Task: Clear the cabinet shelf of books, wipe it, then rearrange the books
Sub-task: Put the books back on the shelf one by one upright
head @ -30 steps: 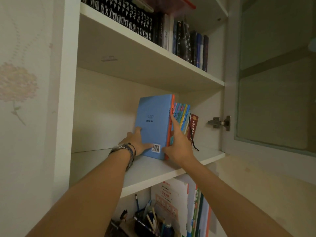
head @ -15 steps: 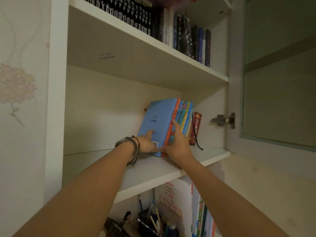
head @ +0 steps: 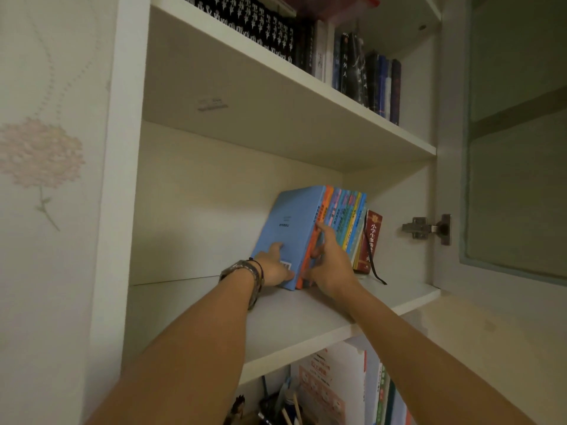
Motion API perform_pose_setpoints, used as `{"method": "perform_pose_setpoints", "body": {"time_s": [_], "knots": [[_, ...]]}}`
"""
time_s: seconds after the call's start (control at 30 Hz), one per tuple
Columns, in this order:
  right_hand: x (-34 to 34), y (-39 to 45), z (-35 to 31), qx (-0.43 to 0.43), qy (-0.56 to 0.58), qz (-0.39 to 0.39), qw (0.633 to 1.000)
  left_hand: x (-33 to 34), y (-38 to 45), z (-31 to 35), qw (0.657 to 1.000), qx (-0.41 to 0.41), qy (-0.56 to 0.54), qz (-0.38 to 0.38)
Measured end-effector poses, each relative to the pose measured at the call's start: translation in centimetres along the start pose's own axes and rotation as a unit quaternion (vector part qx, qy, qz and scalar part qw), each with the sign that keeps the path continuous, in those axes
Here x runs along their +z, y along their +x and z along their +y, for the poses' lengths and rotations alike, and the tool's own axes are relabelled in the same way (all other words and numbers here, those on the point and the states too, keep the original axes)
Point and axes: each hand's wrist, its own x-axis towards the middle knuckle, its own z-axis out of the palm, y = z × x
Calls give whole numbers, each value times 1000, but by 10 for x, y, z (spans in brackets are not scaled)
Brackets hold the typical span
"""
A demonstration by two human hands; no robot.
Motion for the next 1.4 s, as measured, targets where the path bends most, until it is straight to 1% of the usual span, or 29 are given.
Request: {"method": "perform_pose_setpoints", "body": {"time_s": [0.1,0.2,0.4,0.67,0.83,0.9,1.2,1.3,1.4], "knots": [[4,2,5,1,24,22,999,3,2,-1,1000,0,13,9],[1,-1,10,17,-18,33,999,2,-1,-1,1000,-1,11,6],[-3,-1,12,39,-24,17,999,0,-7,2,1000,-3,-22,4],[3,3,15,9,-57,14,998,3,-6,16,1000,-21,-17,0],[14,22,39,-17,-29,17,999,5,-1,24,999,-35,-17,-4],[10,20,34,-20,-32,20,999,5,0,25,999,-36,-18,-6],[-6,20,33,-38,-93,24,995,19,5,27,995,-2,-98,10],[-9,17,32,-31,-115,29,992,20,6,24,996,1,-86,16],[-11,11,27,-20,-148,35,988,19,7,20,999,3,-51,16]]}}
